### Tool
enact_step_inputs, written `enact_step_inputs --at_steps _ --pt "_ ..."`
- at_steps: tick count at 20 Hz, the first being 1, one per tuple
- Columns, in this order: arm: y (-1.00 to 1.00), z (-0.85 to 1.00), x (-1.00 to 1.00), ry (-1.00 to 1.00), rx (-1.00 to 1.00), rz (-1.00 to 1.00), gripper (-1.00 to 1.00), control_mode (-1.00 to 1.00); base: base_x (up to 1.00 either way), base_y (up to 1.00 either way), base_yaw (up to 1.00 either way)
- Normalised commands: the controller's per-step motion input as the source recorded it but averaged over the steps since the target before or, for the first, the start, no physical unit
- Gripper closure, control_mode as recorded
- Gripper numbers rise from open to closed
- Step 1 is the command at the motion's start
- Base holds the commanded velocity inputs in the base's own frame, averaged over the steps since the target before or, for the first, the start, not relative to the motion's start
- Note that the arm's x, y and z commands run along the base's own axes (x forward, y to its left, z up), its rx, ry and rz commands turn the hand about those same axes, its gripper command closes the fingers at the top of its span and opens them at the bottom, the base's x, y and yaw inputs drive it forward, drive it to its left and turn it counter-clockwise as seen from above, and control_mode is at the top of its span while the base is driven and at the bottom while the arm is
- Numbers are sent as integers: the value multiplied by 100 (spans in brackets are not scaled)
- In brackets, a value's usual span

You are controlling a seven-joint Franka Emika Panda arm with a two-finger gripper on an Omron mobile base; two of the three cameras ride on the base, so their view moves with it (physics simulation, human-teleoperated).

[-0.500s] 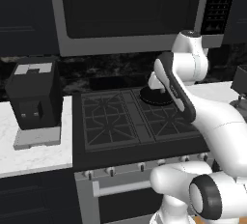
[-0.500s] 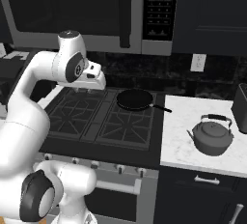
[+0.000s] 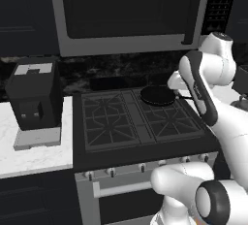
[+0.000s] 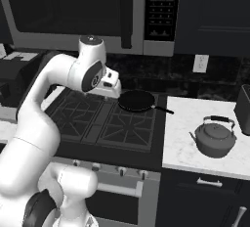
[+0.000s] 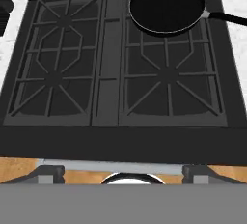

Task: Pick the kettle from the counter and place it on a stove burner. Then turn the burner on.

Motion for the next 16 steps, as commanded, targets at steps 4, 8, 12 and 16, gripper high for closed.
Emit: enact_step_inputs --at_steps 4,8,12,16 --pt "-100 0 -33 -17 2 0 -100 -100 0 0 0" --pt "-100 0 -17 -27 0 0 -100 -100 0 0 0" --pt "-100 0 -6 -18 1 -8 -100 -100 0 0 0" --pt "-100 -20 20 1 12 -34 -100 -100 0 0 0"
